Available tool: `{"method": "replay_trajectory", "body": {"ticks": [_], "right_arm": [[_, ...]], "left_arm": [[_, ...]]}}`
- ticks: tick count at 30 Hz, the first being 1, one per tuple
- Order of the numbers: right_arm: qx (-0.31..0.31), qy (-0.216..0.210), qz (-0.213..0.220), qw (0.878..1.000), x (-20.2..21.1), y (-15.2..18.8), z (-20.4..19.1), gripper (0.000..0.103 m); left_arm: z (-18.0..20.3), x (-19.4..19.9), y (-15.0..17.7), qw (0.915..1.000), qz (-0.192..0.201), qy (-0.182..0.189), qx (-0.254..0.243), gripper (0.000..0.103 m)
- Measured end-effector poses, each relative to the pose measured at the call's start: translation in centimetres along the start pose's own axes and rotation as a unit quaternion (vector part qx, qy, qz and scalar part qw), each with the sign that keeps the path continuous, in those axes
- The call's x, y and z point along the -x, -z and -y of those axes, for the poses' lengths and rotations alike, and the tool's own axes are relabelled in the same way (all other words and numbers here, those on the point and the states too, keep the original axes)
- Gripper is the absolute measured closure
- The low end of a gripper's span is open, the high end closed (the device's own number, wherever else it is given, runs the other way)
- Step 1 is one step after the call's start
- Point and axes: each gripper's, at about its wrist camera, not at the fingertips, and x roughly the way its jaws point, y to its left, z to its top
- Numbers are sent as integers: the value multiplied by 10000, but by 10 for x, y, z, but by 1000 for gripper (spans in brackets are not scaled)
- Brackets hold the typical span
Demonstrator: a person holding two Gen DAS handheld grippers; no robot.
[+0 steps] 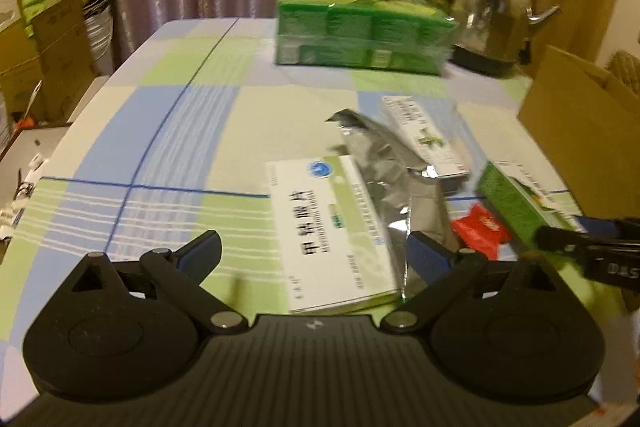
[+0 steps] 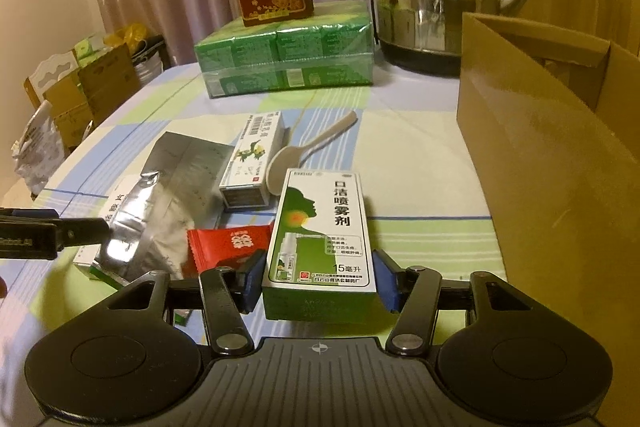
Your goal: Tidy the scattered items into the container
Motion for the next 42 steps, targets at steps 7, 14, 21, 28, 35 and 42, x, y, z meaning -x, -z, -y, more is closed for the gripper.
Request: {"method": "replay_trajectory", "body": {"ticks": [7, 14, 21, 28, 35, 42], "right_arm": [[134, -30, 1, 9999, 3, 2, -6, 51], [154, -3, 37, 9999, 8, 3, -1, 51], [137, -16, 29, 9999, 8, 6, -2, 51], [216, -19, 20, 9998, 9, 8, -5, 51], [298, 16, -7, 9996, 12, 8, -7, 51], [611, 170, -180, 9978, 37, 26, -19, 51]], "left_arm": [[12, -14, -2, 9994, -189, 203, -204, 6], [5, 0, -6, 9995, 206, 174, 177, 7], [-11, -19, -3, 9994, -267, 95, 187, 7], [14, -31, 0, 9988, -352, 135, -297, 22], [14, -25, 6, 9981, -454, 51, -408, 33], [19, 20, 42, 9963, -698, 37, -503, 33]]}}
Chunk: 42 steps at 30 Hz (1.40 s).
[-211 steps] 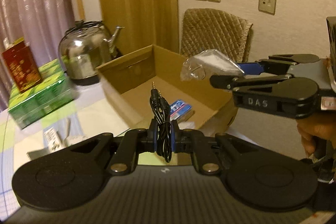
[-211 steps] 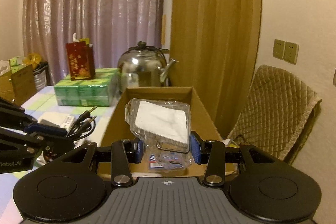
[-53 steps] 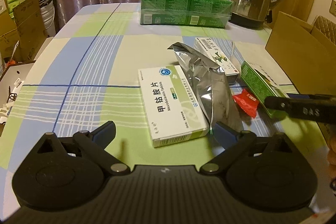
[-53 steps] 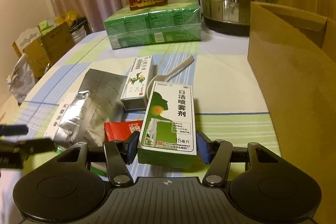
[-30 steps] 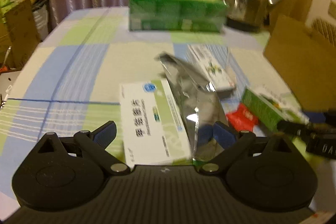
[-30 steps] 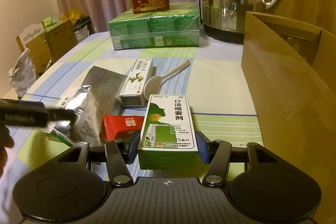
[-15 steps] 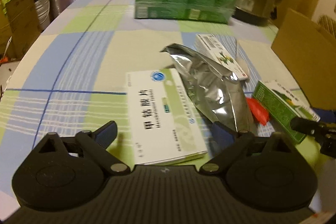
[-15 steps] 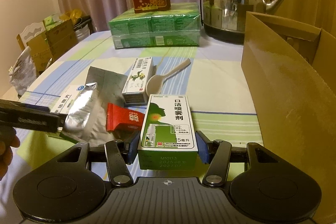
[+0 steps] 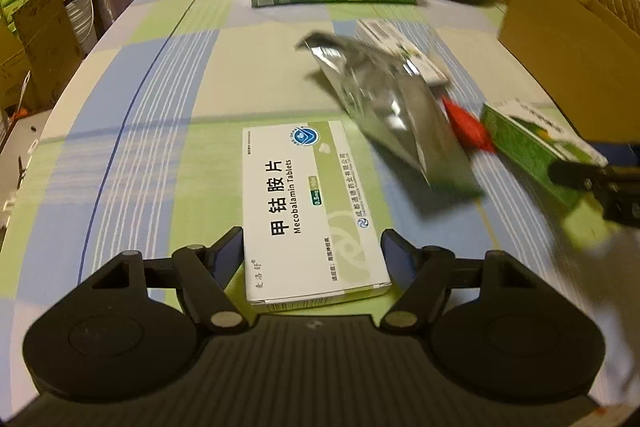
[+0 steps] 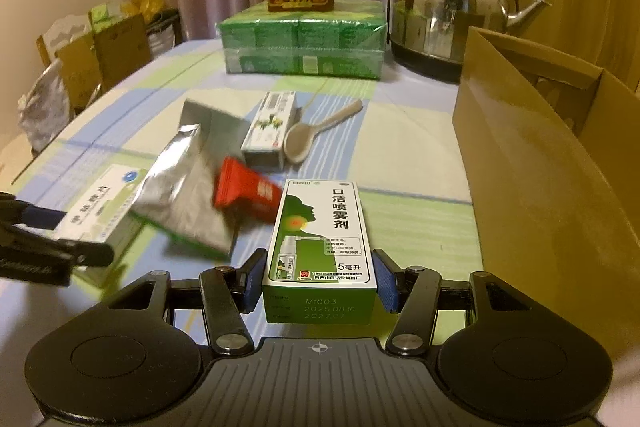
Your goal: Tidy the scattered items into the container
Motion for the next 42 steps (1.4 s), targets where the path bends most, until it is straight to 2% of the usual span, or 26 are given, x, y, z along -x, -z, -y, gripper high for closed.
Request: {"method": "replay_trajectory", "body": {"ticks": [4, 10, 12, 13, 15, 22, 28, 42], "right_arm": [[247, 24, -152, 9996, 21, 20, -9, 51], [525, 5, -293, 9982, 44, 46, -21, 50], [521, -20, -307, 9982, 46, 48, -22, 44], [508, -29, -316, 9982, 45, 48, -22, 35], [483, -28, -268, 9985, 45, 45, -21, 31], [381, -75, -335, 9987, 24, 31, -19, 31], [305, -90, -375, 9988, 13, 30, -16, 31], [182, -107, -451, 9988, 3, 28, -17, 33]], "left_arm": [[13, 27, 29, 9998, -135, 120, -26, 33], [25, 54, 61, 9996, -254, 79, -54, 32], [24, 57, 65, 9996, -269, 85, 16, 32], [23, 58, 65, 9996, -277, 76, 64, 32], [22, 60, 64, 9996, -251, 53, 80, 31], [19, 49, 47, 9998, -185, -23, 104, 30], [21, 29, 37, 9994, -338, -83, 15, 32], [26, 37, 51, 9996, -294, -19, 45, 36]]}}
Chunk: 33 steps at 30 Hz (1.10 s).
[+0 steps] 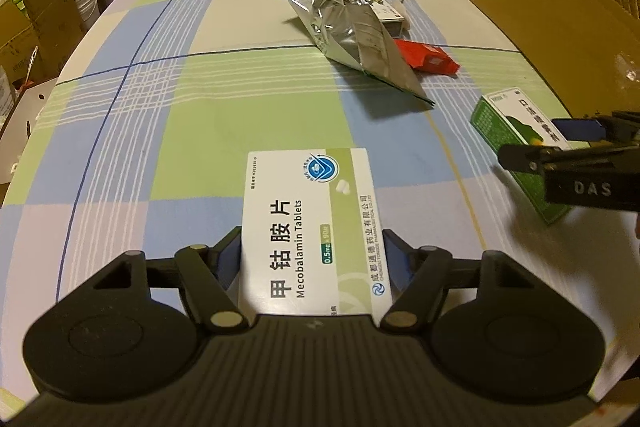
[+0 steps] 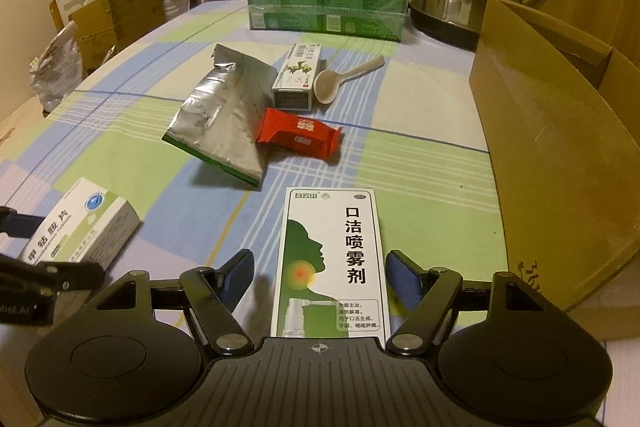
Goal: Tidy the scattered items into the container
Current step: 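Carry the tablet box with the left tool and spray box with the right tool over the cardboard box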
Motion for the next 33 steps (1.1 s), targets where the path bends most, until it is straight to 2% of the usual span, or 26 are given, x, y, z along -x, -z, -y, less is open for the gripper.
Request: {"method": "replay_trajectory", "body": {"ticks": [1, 2, 3, 16, 33], "right_arm": [[5, 18, -18, 10000, -1, 0, -1, 37], [4, 36, -36, 10000, -1, 1, -1, 49], [-4, 83, -25, 10000, -1, 2, -1, 50], [40, 114, 218, 9997, 37, 6, -7, 51], [-90, 203, 683, 9974, 113, 12, -11, 51]], "left_arm": [[1, 1, 2, 10000, -1, 23, 14, 36], [2, 3, 3, 10000, -4, 40, 19, 36], [3, 3, 4, 10000, -4, 54, 19, 36], [16, 24, 8, 9997, 143, 210, -38, 36], [45, 82, 18, 9981, 464, 382, -155, 36]]}}
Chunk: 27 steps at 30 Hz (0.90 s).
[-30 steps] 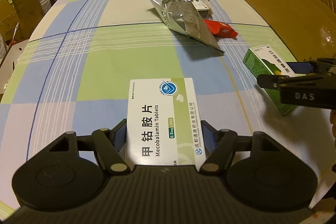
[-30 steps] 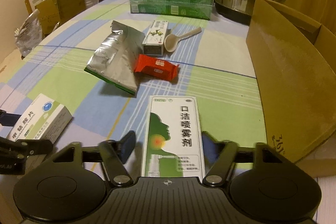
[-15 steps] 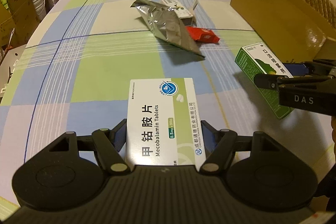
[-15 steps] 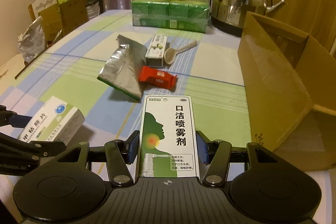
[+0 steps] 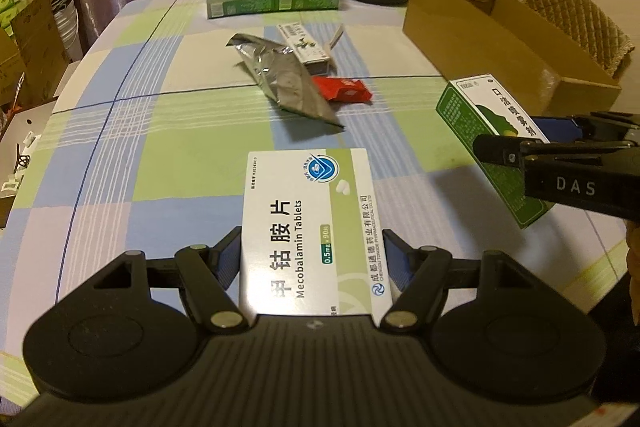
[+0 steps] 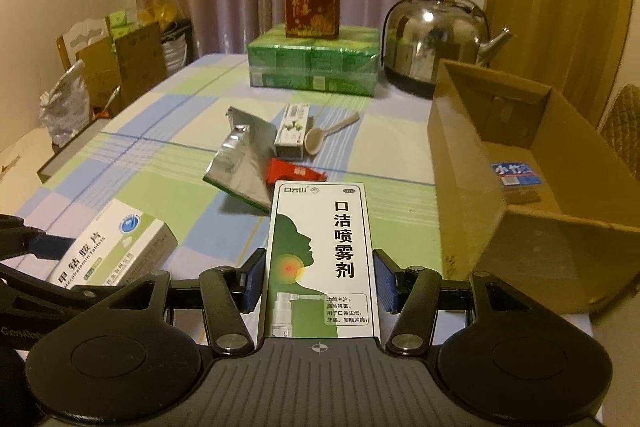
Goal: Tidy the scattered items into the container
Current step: 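Carry the tablet box with the left tool and spray box with the right tool over the cardboard box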
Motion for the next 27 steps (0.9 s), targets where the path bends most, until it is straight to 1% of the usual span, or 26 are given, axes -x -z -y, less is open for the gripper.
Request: {"method": "replay_trajectory", "body": {"ticks": [8, 14, 21, 27], "right_arm": [[-69, 147, 295, 9994, 33, -5, 13, 51], [-167, 311, 503, 9981, 54, -7, 29, 51], [-256, 562, 752, 9953, 76, -15, 57, 51], [-354, 787, 912, 9921, 86, -24, 86, 51]], "left_arm": [[22, 17, -3, 9997, 150, 93, -140, 36], [44, 25, -12, 9987, 295, 224, -345, 36], [72, 28, -28, 9963, 460, 431, -579, 36], [99, 25, -53, 9933, 616, 677, -713, 36]]}}
